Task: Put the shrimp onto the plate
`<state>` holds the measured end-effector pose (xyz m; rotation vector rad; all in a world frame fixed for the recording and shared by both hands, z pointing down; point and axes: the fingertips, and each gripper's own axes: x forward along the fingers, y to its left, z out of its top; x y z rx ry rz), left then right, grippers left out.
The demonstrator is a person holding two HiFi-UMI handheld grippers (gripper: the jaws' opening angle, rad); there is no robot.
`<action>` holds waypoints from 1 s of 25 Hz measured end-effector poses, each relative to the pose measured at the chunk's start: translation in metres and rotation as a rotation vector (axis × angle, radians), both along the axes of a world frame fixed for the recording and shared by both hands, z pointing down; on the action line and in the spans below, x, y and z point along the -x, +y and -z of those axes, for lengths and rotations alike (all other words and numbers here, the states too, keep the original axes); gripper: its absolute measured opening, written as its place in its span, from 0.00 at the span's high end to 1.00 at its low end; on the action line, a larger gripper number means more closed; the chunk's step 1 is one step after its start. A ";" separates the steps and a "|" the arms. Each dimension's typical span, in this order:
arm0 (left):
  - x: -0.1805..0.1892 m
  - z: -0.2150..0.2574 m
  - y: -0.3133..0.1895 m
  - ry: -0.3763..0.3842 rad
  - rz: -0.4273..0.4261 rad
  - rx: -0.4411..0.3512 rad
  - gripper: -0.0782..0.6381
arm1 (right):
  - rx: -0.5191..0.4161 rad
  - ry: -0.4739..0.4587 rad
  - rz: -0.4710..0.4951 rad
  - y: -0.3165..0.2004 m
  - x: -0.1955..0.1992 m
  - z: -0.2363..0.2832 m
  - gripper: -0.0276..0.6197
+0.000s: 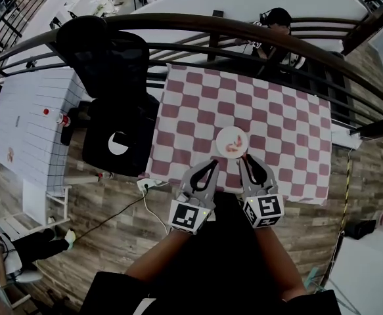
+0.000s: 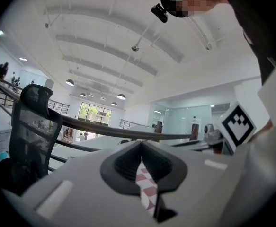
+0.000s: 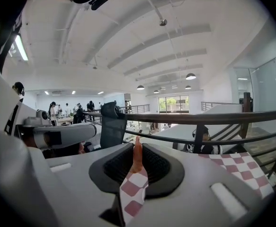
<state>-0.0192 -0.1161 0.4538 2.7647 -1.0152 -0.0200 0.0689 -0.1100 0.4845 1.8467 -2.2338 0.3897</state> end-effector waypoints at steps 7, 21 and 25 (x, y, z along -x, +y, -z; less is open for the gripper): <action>-0.015 -0.009 -0.026 -0.021 0.052 0.018 0.88 | 0.066 0.028 0.053 -0.030 -0.021 -0.030 0.87; -0.053 -0.044 -0.082 -0.076 0.132 0.065 0.88 | 0.225 0.031 0.182 -0.089 -0.047 -0.108 0.87; -0.054 -0.049 -0.093 -0.078 0.163 0.081 0.88 | 0.283 -0.005 0.219 -0.096 -0.047 -0.132 0.87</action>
